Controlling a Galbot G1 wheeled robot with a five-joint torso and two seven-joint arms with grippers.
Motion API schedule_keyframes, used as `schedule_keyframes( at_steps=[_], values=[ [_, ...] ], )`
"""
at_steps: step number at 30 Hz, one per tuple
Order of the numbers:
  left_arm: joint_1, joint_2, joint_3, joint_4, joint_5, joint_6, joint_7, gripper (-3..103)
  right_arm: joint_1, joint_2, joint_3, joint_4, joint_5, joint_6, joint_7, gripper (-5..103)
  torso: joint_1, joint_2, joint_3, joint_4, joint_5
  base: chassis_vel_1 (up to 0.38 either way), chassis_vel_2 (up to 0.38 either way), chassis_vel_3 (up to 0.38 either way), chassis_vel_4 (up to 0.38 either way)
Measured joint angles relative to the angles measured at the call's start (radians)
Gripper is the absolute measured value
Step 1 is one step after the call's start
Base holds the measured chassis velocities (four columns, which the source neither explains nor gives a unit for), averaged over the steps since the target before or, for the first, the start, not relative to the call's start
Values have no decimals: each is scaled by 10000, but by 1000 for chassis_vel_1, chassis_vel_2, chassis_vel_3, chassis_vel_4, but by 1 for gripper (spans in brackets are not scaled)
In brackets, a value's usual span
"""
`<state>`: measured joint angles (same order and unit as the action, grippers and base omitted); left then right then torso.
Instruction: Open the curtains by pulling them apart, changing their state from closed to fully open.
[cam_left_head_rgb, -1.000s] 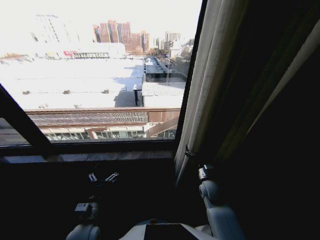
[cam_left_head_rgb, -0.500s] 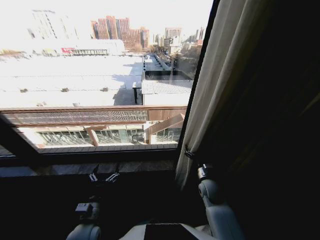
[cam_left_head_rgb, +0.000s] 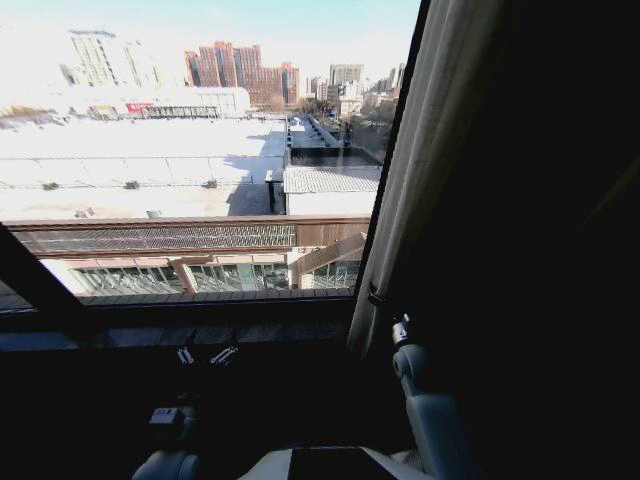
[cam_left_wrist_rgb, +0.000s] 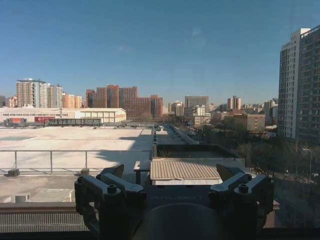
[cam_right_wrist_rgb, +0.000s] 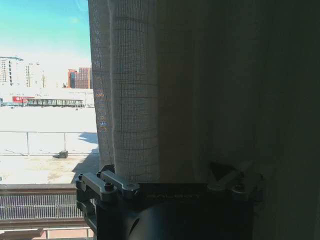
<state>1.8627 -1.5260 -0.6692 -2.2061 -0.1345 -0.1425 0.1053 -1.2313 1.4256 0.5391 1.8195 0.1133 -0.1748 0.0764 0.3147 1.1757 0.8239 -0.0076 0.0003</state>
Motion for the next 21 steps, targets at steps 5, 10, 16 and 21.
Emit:
schedule_keyframes(
  at_steps=[5, 10, 16, 21],
  values=[
    [6, -6, -1, 0, 7, -3, 0, 100, 168, -9, -2, -48, 137, -61, 59, 87, -3, 1, -2, -1, 0, 0, 0, 0, 0],
    [-24, -14, 18, 17, 17, -4, 0, 100, 254, -63, 35, 17, 147, -68, 90, 59, -9, 4, -4, -1, -1, 0, 0, 0, 0],
    [-31, -12, 9, 28, 22, -4, 0, 100, 256, -68, 51, 67, 138, -67, 96, 37, -8, 3, -3, -1, 0, 0, 0, 0, 0],
    [-24, -13, 14, 27, 23, -4, 0, 100, 247, -84, 70, 153, 135, -64, 98, 21, -9, 4, -4, -1, -1, 0, 0, 0, 0]
  ],
)
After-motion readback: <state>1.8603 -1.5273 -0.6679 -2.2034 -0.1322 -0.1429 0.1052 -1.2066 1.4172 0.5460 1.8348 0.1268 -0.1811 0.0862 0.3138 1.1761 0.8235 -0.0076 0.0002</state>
